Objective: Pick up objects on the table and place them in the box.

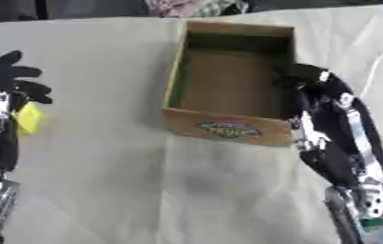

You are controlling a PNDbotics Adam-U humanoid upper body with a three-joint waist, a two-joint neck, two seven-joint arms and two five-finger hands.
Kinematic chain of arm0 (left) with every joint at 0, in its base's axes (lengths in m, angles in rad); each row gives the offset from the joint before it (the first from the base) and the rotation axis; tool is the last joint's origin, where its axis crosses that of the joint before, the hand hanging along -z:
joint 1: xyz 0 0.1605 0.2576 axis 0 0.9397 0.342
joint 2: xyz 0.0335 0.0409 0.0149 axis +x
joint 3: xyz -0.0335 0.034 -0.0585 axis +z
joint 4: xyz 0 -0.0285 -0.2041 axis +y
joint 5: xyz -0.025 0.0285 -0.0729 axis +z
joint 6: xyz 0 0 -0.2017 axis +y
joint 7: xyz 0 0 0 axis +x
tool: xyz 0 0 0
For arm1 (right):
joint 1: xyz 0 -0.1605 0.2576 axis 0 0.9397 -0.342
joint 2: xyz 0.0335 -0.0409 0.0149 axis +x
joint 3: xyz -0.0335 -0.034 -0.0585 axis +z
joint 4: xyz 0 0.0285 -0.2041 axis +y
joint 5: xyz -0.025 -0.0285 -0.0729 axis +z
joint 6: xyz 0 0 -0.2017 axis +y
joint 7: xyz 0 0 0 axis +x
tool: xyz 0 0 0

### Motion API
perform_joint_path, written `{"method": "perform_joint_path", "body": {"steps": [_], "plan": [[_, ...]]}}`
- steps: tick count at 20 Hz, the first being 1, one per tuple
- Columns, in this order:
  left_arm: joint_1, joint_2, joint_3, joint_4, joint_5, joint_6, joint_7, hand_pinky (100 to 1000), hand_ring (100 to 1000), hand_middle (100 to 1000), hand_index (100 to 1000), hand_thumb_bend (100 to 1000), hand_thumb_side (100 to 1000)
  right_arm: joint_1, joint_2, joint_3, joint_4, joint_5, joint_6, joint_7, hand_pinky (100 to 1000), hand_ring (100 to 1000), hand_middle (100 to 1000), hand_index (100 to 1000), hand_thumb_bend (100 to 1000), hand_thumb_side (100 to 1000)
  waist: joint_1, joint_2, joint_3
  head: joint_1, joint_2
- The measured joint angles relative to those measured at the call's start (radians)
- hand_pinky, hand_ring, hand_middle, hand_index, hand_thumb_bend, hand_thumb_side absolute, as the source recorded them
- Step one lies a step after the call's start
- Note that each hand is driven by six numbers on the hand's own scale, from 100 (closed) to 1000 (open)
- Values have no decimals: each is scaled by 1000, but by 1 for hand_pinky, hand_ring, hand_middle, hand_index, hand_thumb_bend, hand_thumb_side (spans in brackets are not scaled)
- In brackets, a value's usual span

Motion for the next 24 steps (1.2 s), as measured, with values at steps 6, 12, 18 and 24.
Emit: {"method": "perform_joint_path", "body": {"steps": [6, 12, 18, 24], "plan": [[0, 0, 0, 0, 0, 0, -1, 507, 545, 605, 844, 304, 797, -1, 0, 0, 0, 0, 5, -2, 833, 859, 598, 776, 100, 470, 7, 0, -4, -1, 0], [0, 0, 0, 0, 0, 0, -1, 508, 545, 605, 845, 304, 797, -1, 0, 0, 0, 0, 5, -5, 833, 859, 598, 776, 100, 470, 8, 0, -5, -1, 0], [0, 0, 0, 0, 0, 0, 0, 509, 546, 607, 845, 303, 796, -1, 0, -1, 0, 0, 4, -5, 833, 858, 598, 776, 100, 470, 3, 0, -4, -1, 0], [-25, 6, 3, 0, -12, 0, -1, 518, 565, 625, 851, 342, 780, 0, 0, -1, 0, 0, 3, -6, 833, 859, 598, 776, 100, 470, 1, -1, -3, -1, -1]]}}
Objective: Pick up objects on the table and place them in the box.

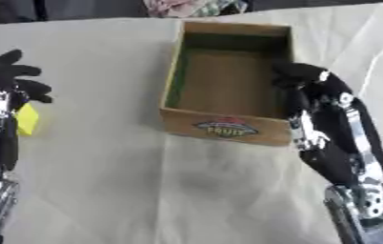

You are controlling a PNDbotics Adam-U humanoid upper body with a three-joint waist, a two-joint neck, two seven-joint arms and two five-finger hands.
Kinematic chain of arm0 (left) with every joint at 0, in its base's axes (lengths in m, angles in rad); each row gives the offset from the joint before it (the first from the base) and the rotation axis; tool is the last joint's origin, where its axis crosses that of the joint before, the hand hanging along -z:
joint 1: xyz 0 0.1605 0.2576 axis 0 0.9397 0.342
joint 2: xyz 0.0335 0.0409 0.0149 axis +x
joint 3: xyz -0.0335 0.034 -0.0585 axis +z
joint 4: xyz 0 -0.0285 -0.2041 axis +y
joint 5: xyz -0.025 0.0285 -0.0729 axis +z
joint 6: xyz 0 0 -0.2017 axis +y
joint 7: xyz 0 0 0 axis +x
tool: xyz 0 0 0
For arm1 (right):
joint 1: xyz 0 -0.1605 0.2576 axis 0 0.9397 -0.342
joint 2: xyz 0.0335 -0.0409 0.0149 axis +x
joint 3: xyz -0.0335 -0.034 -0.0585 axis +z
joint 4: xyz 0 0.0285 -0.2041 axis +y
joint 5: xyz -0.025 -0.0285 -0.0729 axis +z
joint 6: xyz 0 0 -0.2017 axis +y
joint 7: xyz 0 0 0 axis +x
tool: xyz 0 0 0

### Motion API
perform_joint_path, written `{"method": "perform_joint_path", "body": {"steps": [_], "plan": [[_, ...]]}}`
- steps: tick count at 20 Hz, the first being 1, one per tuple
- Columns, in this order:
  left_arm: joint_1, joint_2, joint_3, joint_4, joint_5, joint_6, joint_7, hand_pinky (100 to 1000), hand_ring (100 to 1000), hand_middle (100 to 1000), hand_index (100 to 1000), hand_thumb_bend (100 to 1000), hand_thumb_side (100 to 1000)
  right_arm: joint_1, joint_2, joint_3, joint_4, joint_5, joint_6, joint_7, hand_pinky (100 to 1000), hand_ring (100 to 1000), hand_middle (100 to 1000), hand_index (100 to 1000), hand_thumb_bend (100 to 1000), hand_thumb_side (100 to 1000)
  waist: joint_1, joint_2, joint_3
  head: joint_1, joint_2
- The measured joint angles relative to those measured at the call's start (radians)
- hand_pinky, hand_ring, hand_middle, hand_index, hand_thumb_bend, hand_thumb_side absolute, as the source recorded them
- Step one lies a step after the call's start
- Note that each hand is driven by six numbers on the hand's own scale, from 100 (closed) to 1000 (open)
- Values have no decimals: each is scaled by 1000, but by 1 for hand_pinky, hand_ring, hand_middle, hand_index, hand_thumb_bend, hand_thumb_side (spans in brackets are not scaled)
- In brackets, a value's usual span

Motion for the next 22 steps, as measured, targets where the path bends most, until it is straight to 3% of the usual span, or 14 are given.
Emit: {"method": "perform_joint_path", "body": {"steps": [4, 9, 12, 17, 22], "plan": [[-64, 69, 22, 0, -44, 21, -23, 544, 603, 668, 867, 396, 760, 7, 0, 0, 0, 0, 0, 0, 833, 858, 598, 776, 100, 470, 1, -5, 0, -1, 0], [-123, 214, 55, 0, -153, 92, -139, 599, 635, 698, 871, 427, 727, 8, -3, -1, 0, 0, -2, -2, 833, 858, 598, 776, 100, 470, 6, -8, -3, -7, -7], [-127, 352, 72, 0, -235, 136, -254, 636, 659, 713, 875, 446, 708, 12, -10, -4, 0, 0, -1, -4, 833, 858, 598, 776, 100, 470, 19, -10, -6, -9, -8], [-100, 562, 87, -1, -337, 160, -492, 702, 699, 736, 873, 450, 537, 18, -19, -6, 0, 5, 1, -6, 833, 858, 598, 776, 100, 470, 33, -14, 0, -16, -8], [-66, 695, 97, 12, -375, 168, -682, 719, 706, 737, 864, 437, 448, 27, -31, -6, 0, 10, 1, -6, 833, 858, 598, 776, 100, 470, 43, -21, 5, -21, -7]]}}
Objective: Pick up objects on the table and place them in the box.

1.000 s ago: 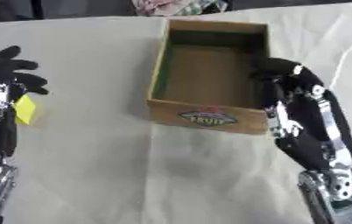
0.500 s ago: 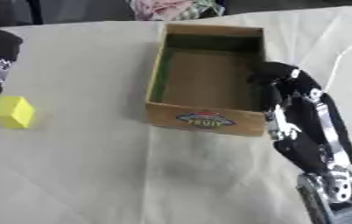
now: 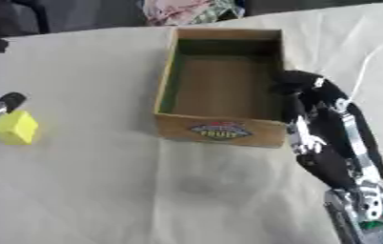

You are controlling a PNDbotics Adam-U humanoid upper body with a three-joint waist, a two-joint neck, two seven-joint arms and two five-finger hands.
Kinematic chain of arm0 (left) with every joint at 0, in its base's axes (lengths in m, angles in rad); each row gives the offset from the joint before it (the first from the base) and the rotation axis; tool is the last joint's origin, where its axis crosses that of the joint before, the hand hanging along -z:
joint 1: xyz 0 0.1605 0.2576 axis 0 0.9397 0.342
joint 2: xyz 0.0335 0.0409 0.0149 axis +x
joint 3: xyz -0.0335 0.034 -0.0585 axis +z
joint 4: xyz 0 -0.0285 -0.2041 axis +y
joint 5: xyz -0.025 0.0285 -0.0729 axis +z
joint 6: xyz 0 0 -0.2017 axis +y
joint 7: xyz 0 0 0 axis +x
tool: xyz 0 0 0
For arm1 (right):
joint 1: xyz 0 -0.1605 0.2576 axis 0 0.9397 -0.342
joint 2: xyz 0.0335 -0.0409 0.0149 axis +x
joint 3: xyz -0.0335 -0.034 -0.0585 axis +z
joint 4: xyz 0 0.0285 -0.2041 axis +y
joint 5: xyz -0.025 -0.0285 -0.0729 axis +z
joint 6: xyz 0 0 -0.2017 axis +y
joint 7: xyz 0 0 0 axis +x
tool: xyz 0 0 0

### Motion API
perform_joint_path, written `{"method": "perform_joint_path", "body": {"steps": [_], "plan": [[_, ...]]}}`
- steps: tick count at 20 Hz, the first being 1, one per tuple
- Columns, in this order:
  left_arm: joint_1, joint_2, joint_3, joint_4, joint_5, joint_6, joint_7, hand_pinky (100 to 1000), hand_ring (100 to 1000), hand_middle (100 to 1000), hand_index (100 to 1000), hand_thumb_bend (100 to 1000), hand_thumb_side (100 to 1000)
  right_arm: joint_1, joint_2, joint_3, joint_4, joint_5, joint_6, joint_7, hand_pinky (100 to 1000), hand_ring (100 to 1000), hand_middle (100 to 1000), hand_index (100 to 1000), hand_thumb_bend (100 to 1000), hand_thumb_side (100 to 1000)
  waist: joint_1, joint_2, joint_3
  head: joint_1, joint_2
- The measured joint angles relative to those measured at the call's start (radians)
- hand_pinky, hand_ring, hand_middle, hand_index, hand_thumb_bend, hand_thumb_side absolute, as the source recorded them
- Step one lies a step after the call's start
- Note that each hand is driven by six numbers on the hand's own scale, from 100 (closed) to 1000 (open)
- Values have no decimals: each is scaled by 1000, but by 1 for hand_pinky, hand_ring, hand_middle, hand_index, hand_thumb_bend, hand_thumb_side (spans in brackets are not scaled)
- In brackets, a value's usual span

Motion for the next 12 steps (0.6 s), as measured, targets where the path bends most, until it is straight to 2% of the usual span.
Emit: {"method": "perform_joint_path", "body": {"steps": [6, 12], "plan": [[13, 43, -1, 79, -3, -13, -124, 719, 705, 726, 848, 405, 381, 4, -5, 0, 0, 4, -1, -1, 833, 857, 598, 776, 100, 470, 4, -4, 0, -3, 0], [1, 42, -13, 189, -45, -25, -153, 720, 705, 723, 839, 356, 318, 5, -9, 0, 0, 4, -2, -2, 833, 857, 598, 776, 100, 470, 6, -6, -2, -3, 0]]}}
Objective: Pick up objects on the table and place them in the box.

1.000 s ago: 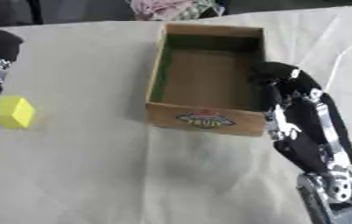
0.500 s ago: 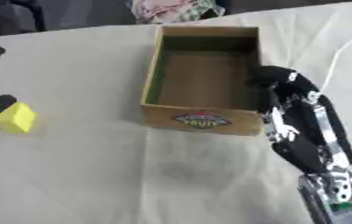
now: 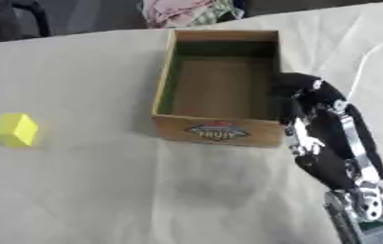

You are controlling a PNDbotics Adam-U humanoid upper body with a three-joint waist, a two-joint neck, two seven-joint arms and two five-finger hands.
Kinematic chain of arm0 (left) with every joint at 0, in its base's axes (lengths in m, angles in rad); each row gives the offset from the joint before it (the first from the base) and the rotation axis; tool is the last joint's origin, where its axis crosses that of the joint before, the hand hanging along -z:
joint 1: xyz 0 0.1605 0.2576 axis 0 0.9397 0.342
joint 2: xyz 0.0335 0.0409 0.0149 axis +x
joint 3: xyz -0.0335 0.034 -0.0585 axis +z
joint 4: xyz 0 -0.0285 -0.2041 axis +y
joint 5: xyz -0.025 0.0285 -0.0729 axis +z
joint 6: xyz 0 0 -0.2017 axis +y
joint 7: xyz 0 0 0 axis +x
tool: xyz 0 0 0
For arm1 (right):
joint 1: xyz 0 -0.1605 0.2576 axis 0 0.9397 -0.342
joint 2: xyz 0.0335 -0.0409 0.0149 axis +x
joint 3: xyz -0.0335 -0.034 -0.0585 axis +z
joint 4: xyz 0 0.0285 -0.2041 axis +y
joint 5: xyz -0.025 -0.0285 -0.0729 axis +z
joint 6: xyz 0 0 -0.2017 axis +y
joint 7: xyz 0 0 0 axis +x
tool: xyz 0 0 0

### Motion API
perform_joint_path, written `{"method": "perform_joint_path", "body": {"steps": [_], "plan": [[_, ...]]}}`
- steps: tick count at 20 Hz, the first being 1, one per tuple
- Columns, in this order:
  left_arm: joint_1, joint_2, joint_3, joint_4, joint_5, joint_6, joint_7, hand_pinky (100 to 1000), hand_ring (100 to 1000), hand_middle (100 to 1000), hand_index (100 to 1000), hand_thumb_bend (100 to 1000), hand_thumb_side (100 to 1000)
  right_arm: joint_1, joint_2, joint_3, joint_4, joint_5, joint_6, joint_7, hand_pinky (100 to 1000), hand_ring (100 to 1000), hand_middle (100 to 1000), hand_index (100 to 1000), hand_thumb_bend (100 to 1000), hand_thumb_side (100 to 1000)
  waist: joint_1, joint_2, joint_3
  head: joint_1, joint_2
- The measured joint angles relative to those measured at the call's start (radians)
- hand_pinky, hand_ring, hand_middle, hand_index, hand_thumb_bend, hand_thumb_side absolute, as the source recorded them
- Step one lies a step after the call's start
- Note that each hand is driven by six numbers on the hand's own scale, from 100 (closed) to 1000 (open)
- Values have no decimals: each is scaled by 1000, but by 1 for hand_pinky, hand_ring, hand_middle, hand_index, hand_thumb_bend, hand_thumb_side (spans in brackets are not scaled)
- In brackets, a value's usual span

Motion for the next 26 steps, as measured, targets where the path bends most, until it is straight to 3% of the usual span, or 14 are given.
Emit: {"method": "perform_joint_path", "body": {"steps": [7, 13, 26], "plan": [[-52, -34, -33, 139, -48, -25, 4, 722, 714, 733, 846, 350, 297, 0, -3, 0, 0, 0, 0, 0, 833, 857, 598, 776, 100, 470, -1, -2, -5, 0, 0], [-100, -61, -67, 213, -83, -60, -15, 754, 760, 772, 866, 456, 332, 0, -3, 0, 0, 0, -1, 1, 833, 857, 598, 776, 100, 470, -3, -2, -11, 3, 0], [-167, -113, -95, 318, -168, -105, -40, 756, 760, 772, 862, 410, 300, 3, -3, 1, 0, 2, -1, 1, 833, 857, 597, 776, 100, 470, -7, -2, -16, 8, 0]]}}
